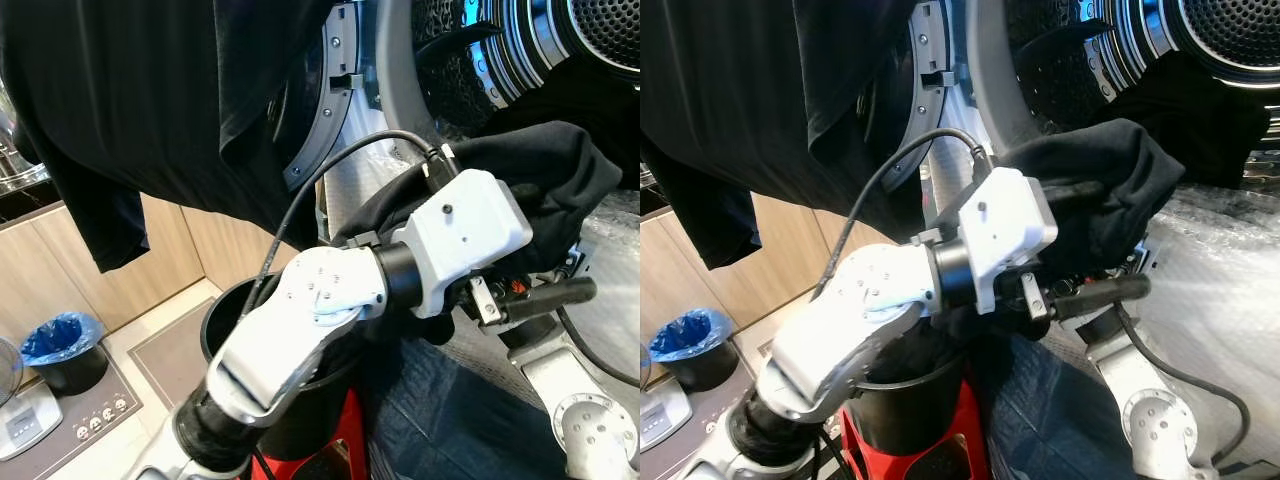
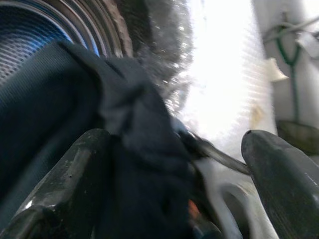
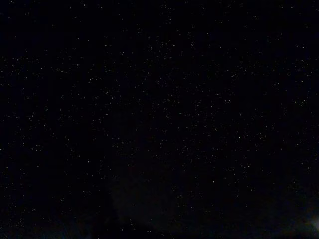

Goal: Clothes washing

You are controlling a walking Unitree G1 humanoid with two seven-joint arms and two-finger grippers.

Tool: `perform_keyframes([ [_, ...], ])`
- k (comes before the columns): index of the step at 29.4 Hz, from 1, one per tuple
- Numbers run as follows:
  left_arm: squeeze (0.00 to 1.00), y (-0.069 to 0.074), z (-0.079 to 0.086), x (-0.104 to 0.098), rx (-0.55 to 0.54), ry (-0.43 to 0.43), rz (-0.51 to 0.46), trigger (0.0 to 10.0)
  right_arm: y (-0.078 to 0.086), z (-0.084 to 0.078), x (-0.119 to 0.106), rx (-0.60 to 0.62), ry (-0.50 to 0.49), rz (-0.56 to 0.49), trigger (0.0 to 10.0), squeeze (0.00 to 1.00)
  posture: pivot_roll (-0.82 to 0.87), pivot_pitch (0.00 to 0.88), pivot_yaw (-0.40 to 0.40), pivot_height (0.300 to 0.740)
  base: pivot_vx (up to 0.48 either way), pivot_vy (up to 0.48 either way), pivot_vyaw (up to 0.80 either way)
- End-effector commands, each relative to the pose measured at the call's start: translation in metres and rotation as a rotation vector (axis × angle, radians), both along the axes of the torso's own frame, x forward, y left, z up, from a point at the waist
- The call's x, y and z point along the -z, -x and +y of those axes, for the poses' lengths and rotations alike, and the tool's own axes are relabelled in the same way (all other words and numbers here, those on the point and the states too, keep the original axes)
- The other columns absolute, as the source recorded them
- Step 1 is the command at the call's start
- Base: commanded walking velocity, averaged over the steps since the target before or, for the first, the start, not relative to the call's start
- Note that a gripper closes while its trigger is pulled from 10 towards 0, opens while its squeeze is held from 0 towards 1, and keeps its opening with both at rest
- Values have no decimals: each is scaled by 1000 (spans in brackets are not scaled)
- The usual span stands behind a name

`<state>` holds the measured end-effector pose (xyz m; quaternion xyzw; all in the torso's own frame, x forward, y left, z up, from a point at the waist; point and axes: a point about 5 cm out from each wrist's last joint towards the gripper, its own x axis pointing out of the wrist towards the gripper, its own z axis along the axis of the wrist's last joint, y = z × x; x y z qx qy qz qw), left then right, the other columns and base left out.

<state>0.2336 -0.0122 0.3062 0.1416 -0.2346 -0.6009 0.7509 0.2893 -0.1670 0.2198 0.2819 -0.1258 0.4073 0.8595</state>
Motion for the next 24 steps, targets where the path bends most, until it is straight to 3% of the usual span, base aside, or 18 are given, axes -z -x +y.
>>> perform_keyframes([
  [1, 0, -1, 5, 11, 17, -84, 66, 10000, -2, -3, -19, -2, -42, -60, 0, 0, -35, 0, 61, 740, 0, 0, 0],
  [6, 0, -3, 9, 7, -9, -93, 4, 10000, -3, -4, -21, 1, -44, -71, 0, 0, -36, 0, 61, 740, 0, 0, 0],
  [8, 0, -4, 13, 0, -102, -45, -62, 10000, -4, -12, -29, 3, -73, -96, 0, 0, -43, 0, 64, 740, 0, 0, 0],
  [15, 0, -2, 12, 3, -141, -44, -38, 10000, -2, -34, -45, -29, -69, -144, 0, 0, -43, 0, 61, 740, 0, 0, 0],
  [16, 0, -2, 13, 4, -152, -36, -24, 10000, -5, -38, -50, -20, -66, -141, 1725, 0, -43, 0, 61, 740, 0, 0, 0],
  [18, 0, -2, 14, 5, -165, -25, -14, 10000, -10, -40, -58, -16, -82, -128, 2118, 0, -47, 0, 56, 740, 0, 0, 0],
  [19, 0, -2, 13, 5, -169, -23, -7, 10000, -13, -40, -62, -19, -102, -105, 4471, 0, -47, 0, 48, 740, 0, 0, 0],
  [20, 0, -2, 13, 6, -170, -22, -5, 10000, -14, -40, -63, -20, -107, -99, 4471, 0, -47, 0, 48, 740, 0, 0, 0],
  [21, 0, -2, 13, 6, -171, -21, -2, 10000, -16, -39, -66, -26, -101, -98, 8980, 0, -47, 0, 48, 740, 0, 0, 0],
  [22, 0, -2, 13, 6, -171, -20, 0, 10000, -16, -38, -68, -31, -95, -99, 8980, 0, -47, 0, 48, 740, 0, 0, 0],
  [23, 0, -2, 14, 6, -177, -16, 6, 10000, -18, -37, -73, -42, -86, -101, 10000, 0, -53, 0, 41, 740, 0, 0, 0],
  [24, 0, -3, 14, 7, -188, -10, 17, 10000, -19, -38, -77, -52, -83, -114, 10000, 0, -56, 0, 38, 740, 0, 0, 0],
])
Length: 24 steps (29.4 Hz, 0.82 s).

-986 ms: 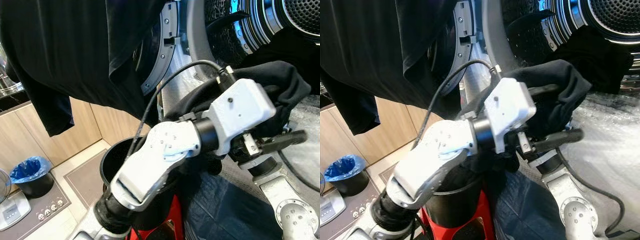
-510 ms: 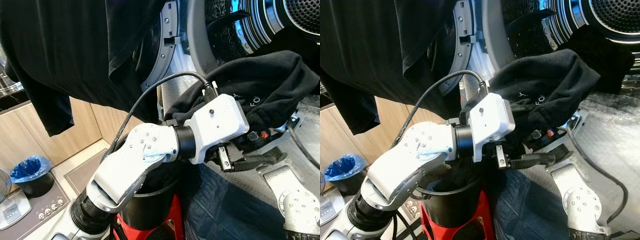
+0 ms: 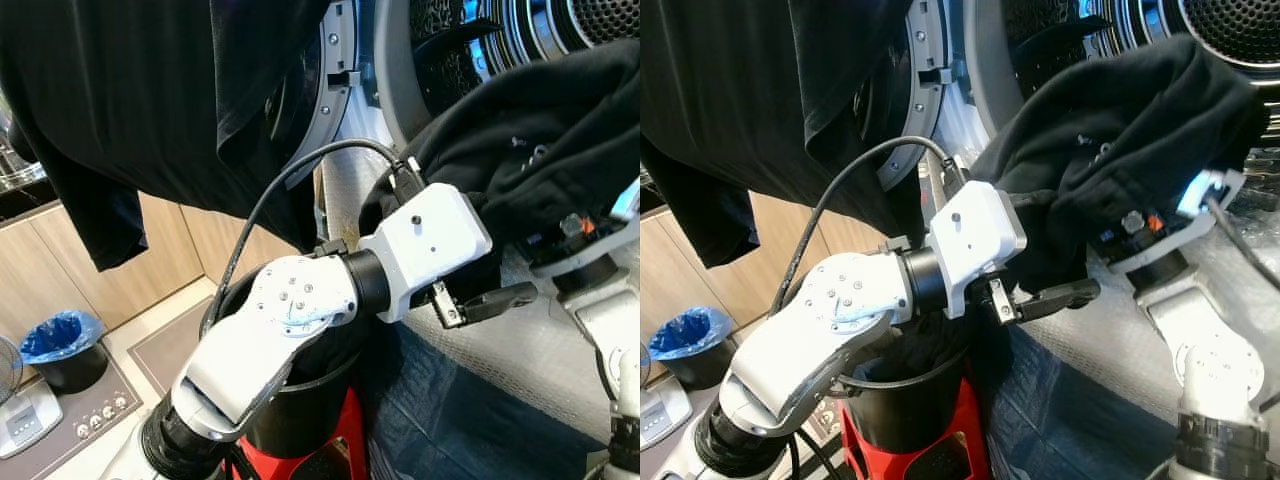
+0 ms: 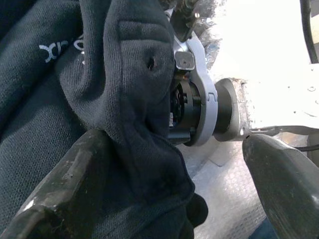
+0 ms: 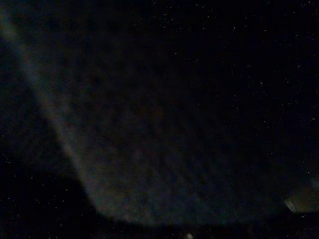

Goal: Clothes washing

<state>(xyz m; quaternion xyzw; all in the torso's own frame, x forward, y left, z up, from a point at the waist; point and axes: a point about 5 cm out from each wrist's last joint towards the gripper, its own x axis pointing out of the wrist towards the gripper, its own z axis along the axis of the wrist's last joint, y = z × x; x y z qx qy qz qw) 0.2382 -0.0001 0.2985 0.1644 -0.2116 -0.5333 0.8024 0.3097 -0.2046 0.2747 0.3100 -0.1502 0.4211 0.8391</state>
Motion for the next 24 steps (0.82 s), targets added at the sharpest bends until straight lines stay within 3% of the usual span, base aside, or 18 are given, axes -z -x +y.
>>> perform_keyframes([
  [1, 0, 2, 3, -1, -15, 11, 5, 10000, 0, -2, -24, -11, -7, -86, 10000, 0, -55, 0, 36, 740, 0, 0, 0],
  [6, 0, 1, 12, -9, -86, 85, -82, 10000, -5, -10, -37, -3, 5, -100, 10000, 0, -48, 0, 27, 740, 0, 0, 0],
  [9, 0, 2, 12, -9, -81, 88, -94, 10000, -7, -12, -39, -1, -7, -94, 10000, 0, -45, 0, 25, 740, 0, 0, 0],
  [13, 0, 3, 17, 5, -56, 40, -88, 10000, -16, -23, -47, 40, -17, -102, 10000, 0, -45, 0, 21, 740, 0, 0, 0],
  [16, 0, -1, 22, 18, -100, 8, -77, 10000, -20, -26, -52, 65, -6, -109, 10000, 0, -48, 0, 22, 740, 0, 0, 0],
  [24, 0, 2, 24, 25, -126, -4, -52, 10000, -27, -21, -69, 52, -23, -144, 10000, 0, -40, 0, 15, 740, 0, 0, 0],
])
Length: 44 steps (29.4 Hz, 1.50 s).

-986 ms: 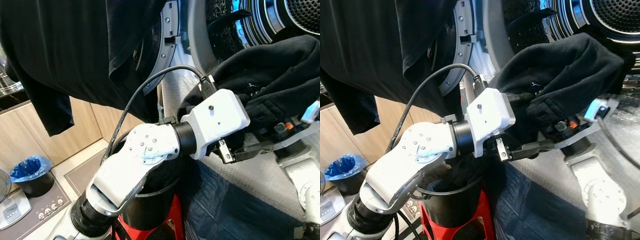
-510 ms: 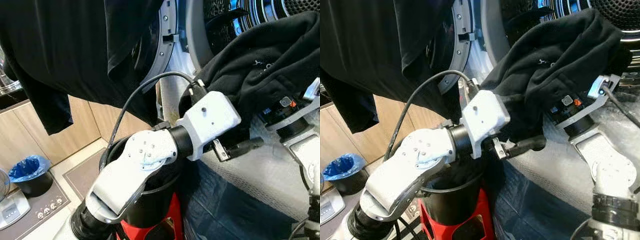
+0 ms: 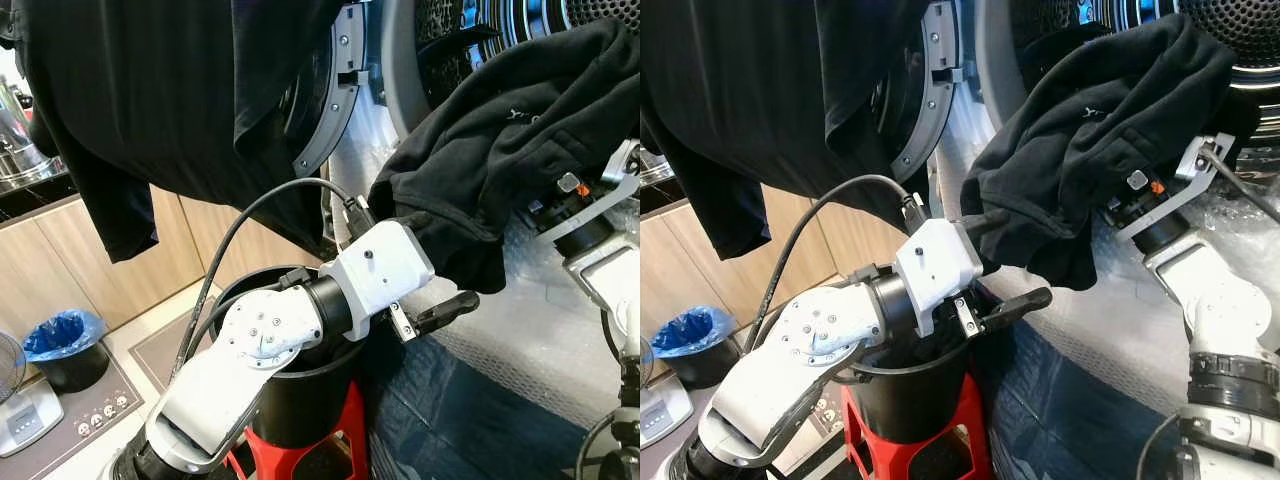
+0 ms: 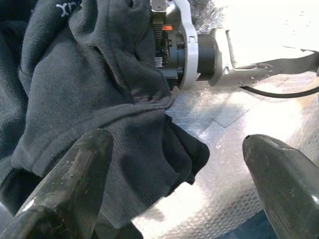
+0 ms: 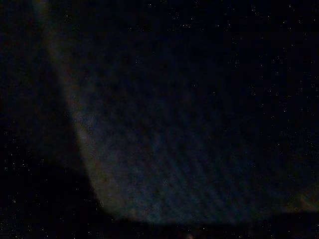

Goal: Clothes washing

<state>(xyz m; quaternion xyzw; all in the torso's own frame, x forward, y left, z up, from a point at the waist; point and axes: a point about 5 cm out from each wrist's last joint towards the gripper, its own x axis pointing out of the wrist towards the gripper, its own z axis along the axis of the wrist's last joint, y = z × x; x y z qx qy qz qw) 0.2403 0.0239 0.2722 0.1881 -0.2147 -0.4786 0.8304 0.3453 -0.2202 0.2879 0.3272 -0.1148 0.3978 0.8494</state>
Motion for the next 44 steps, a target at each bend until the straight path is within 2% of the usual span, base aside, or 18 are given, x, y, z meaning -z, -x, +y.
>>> perform_keyframes([
  [1, 0, 4, 1, -2, -4, -4, -24, 10000, 8, -5, -62, 22, -30, -253, 10000, 0, -38, 0, 13, 740, 0, 0, 0],
  [3, 0, 5, 0, -2, -4, -4, -31, 10000, 8, -7, -70, -2, -34, -298, 10000, 0, -37, 0, 11, 740, 0, 0, 0],
  [4, 0, 5, 0, -2, -3, 2, -28, 10000, 14, -9, -72, -73, -17, -356, 10000, 0, -36, 0, 9, 740, 0, 0, 0],
  [5, 0, 5, 0, -2, -3, 4, -25, 10000, 16, -9, -72, -102, -11, -372, 10000, 0, -36, 0, 9, 740, 0, 0, 0],
  [7, 0, 6, 0, -1, -1, 8, -18, 10000, 21, -11, -68, -150, 14, -385, 10000, 0, -26, 0, 0, 740, 0, 0, 0],
  [9, 0, 6, -1, 0, -3, 9, -14, 10000, 22, -12, -58, -177, 89, -347, 10000, 0, -22, 0, -1, 740, 0, 0, 0],
  [11, 0, 7, 1, 0, -15, 7, -13, 10000, 31, -13, -53, -245, 130, -360, 10000, 0, -19, 0, -6, 740, 0, 0, 0],
  [17, 0, 8, 0, 2, -25, 20, 0, 10000, 36, -14, -56, -246, 178, -364, 10000, 0, -19, 0, -15, 740, 0, 0, 0],
  [21, 0, 9, 0, 2, -30, 25, 6, 10000, 37, -16, -59, -216, 178, -330, 10000, 0, -15, 0, -23, 740, 0, 0, 0],
  [26, 0, 9, -2, 2, -39, 37, 10, 10000, 47, -9, -74, -173, 191, -362, 10000, 0, -18, 0, -32, 740, 0, 0, 0],
  [29, 0, 10, -3, 2, -37, 43, 18, 10000, 51, 4, -82, -139, 218, -362, 10000, 0, -19, 0, -37, 740, 0, 0, 0],
  [34, 0, 11, -5, 2, -36, 49, 23, 10000, 37, 24, -93, -30, 281, -313, 10000, 0, -20, 0, -44, 740, 0, 0, 0],
  [37, 0, 12, -6, 3, -38, 55, 30, 10000, 21, 35, -102, 47, 290, -259, 10000, 0, -17, 0, -53, 740, 0, 0, 0],
  [40, 0, 14, -7, 3, -42, 57, 35, 10000, 9, 38, -107, 91, 285, -195, 10000, 0, -12, 0, -64, 740, 0, 0, 0],
  [44, 0, 16, -8, 4, -51, 64, 43, 10000, -14, 36, -111, 206, 278, -55, 10000, 0, -4, 0, -84, 740, 0, 0, 0],
])
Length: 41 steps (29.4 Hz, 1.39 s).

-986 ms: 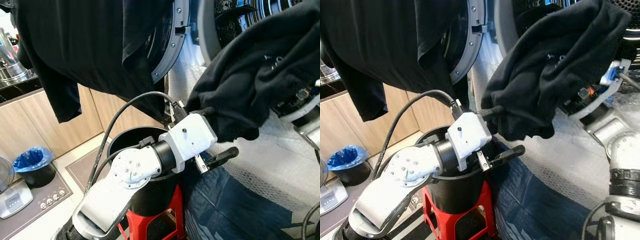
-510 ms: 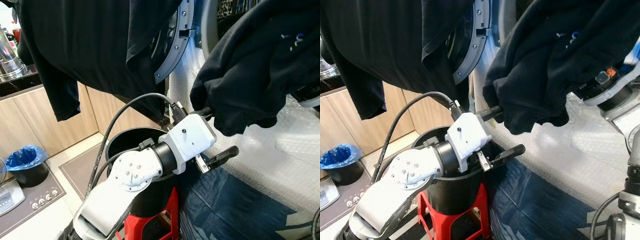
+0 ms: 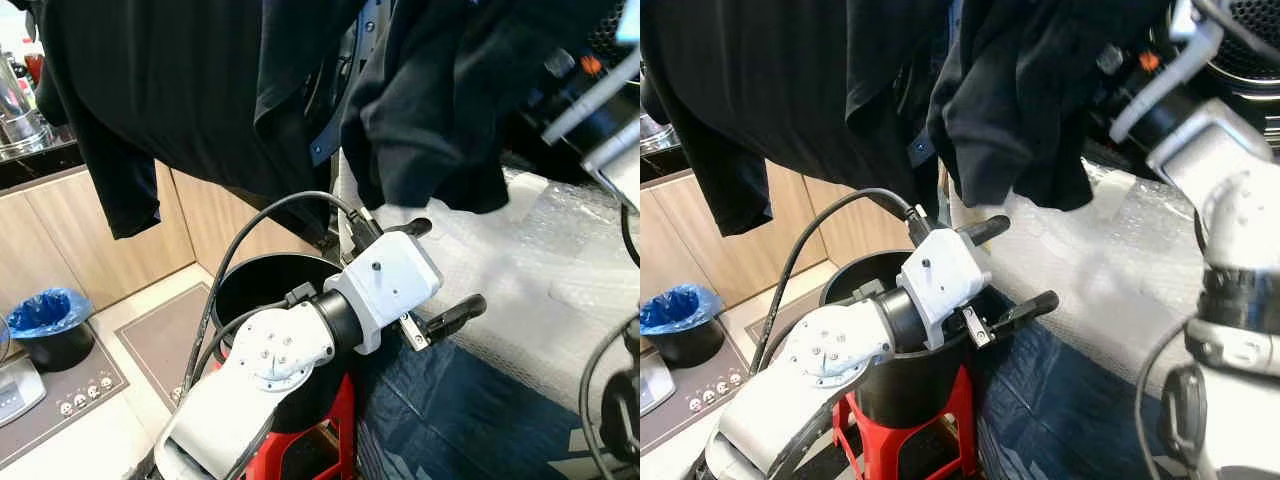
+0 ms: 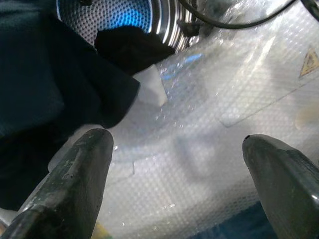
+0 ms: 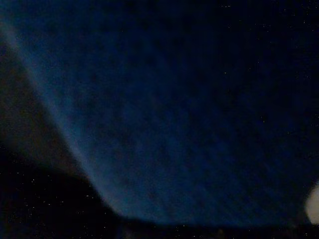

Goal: Clothes washing

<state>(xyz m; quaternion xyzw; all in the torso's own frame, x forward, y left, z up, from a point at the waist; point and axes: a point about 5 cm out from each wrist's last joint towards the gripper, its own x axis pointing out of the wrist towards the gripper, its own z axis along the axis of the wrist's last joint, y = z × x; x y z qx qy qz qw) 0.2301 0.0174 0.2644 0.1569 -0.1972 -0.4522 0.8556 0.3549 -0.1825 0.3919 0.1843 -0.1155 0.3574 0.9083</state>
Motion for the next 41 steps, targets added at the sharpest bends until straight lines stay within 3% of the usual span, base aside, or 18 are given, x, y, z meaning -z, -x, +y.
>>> perform_keyframes([
  [1, 0, 7, -2, -4, 6, 10, -14, 10000, -10, -3, -6, 93, 4, 43, 10000, 0, -3, 0, -86, 740, 0, 0, 0],
  [3, 0, 8, -2, -3, 2, 13, -8, 10000, -16, -6, -5, 142, 7, 74, 10000, 0, 0, 7, -95, 740, 0, 0, 0],
  [5, 0, 11, -3, -2, -11, 24, 12, 10000, -30, -18, -4, 276, 20, 140, 10000, 0, 5, 40, -107, 740, 0, 0, 0],
  [9, 0, 15, -3, 0, -25, 34, 36, 10000, -40, -34, -8, 396, 5, 158, 10000, 0, 9, 67, -112, 740, 0, 0, 0],
  [19, 0, 25, -5, 4, -41, 65, 111, 10000, -39, -66, -34, 646, -146, 117, 10000, 0, 11, 133, -115, 740, 0, 0, 0],
  [29, 0, 32, -7, 5, -53, 93, 164, 10000, -38, -66, -49, 827, -360, 187, 10000, 0, 2, 169, -125, 740, 0, 0, 0],
  [36, 0, 37, -9, 6, -68, 115, 198, 10000, -29, -65, -70, 1003, -444, 105, 10000, 0, 15, 184, -144, 740, 0, 0, 0],
  [39, 0, 38, -8, 6, -82, 122, 211, 10000, -25, -65, -77, 1081, -465, 84, 10000, 0, 25, 189, -151, 740, 0, 0, 0],
  [41, 0, 39, -8, 6, -93, 129, 219, 10000, -26, -55, -81, 1078, -398, 52, 10000, 0, 31, 191, -156, 740, 0, 0, 0],
])
